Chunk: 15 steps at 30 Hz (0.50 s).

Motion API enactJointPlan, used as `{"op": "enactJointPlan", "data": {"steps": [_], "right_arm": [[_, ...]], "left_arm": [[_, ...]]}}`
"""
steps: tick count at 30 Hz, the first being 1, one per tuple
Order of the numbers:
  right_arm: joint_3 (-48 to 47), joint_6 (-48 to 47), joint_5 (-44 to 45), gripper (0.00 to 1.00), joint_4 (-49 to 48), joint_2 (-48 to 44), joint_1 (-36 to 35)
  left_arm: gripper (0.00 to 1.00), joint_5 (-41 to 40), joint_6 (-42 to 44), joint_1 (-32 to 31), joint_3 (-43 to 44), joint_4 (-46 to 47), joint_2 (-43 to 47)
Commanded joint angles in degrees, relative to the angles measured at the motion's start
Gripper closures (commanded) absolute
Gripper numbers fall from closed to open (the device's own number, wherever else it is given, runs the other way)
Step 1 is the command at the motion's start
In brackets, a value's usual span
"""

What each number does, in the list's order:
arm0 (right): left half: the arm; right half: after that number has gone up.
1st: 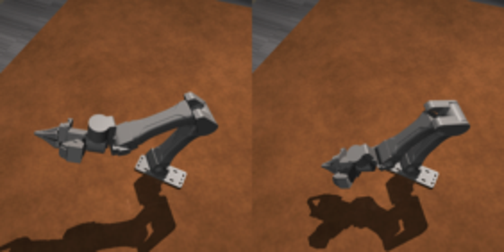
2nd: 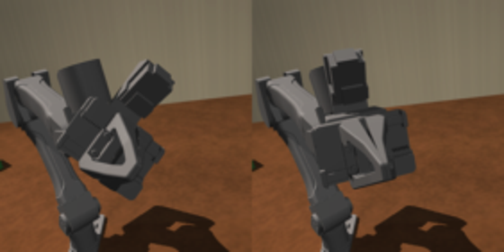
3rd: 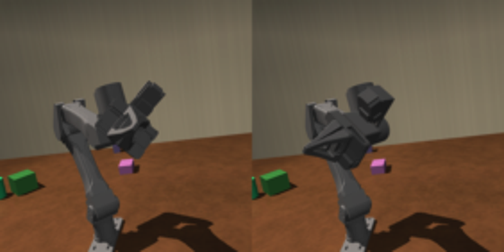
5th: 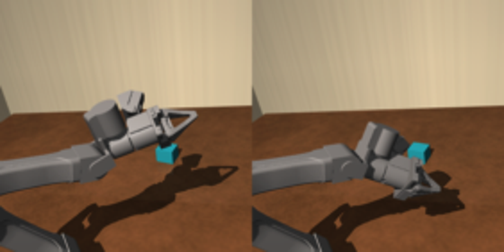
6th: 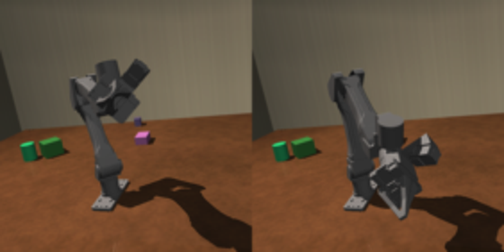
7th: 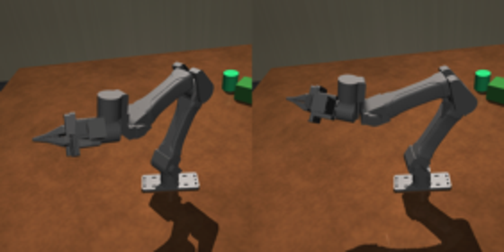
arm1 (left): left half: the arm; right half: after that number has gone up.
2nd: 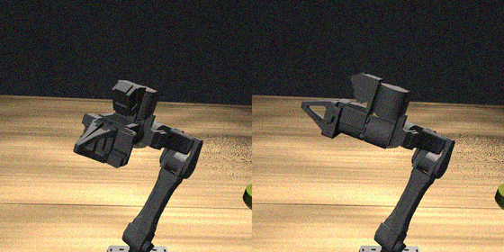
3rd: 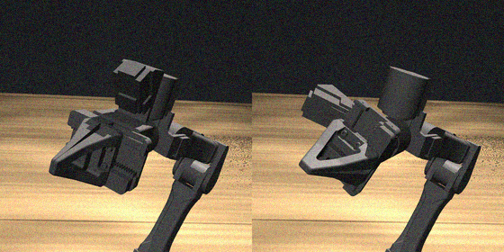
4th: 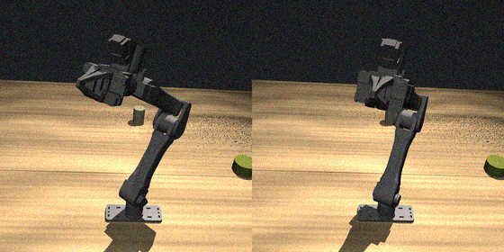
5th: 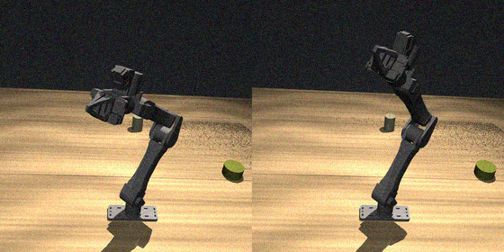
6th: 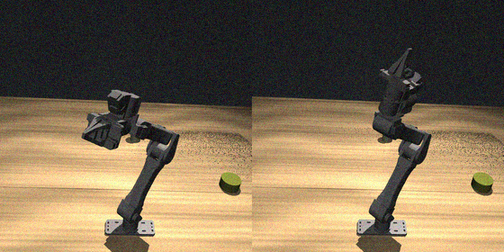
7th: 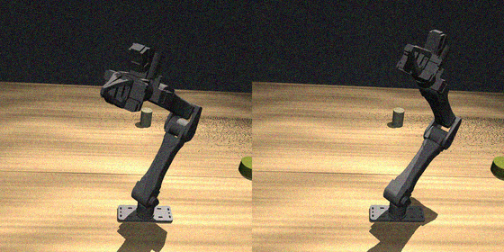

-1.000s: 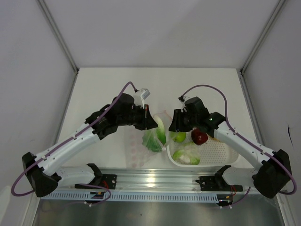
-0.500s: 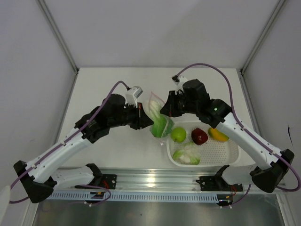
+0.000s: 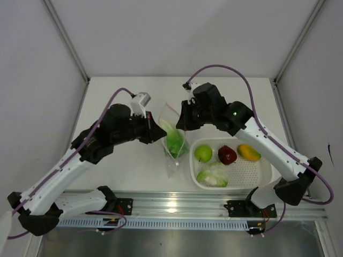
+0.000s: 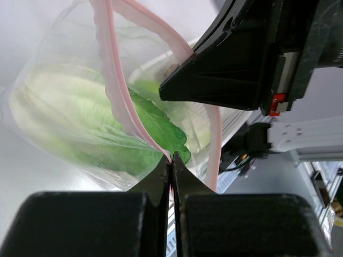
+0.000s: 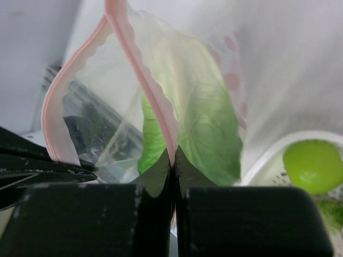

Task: Place the food in the zip-top bag and seal the zipper
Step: Adjust the zipper food storage bag at the center of the board.

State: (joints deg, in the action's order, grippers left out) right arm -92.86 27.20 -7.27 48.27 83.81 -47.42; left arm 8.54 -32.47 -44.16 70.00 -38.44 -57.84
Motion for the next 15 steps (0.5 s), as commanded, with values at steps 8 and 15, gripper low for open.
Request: {"op": "enactJointPlan", "data": {"steps": [8, 15], "right_arm": [[2.78, 2.6, -2.85, 1.0, -4.6, -0.6, 0.13], [-13.04, -1.72, 6.22, 1.0, 4.65, 0.84, -5.75]], "left_arm": [[0.99, 3.21, -0.66, 5.92, -1.01, 0.91, 1.26], [1.0, 5.26, -0.58, 8.04, 4.62, 0.64, 7.03]]}}
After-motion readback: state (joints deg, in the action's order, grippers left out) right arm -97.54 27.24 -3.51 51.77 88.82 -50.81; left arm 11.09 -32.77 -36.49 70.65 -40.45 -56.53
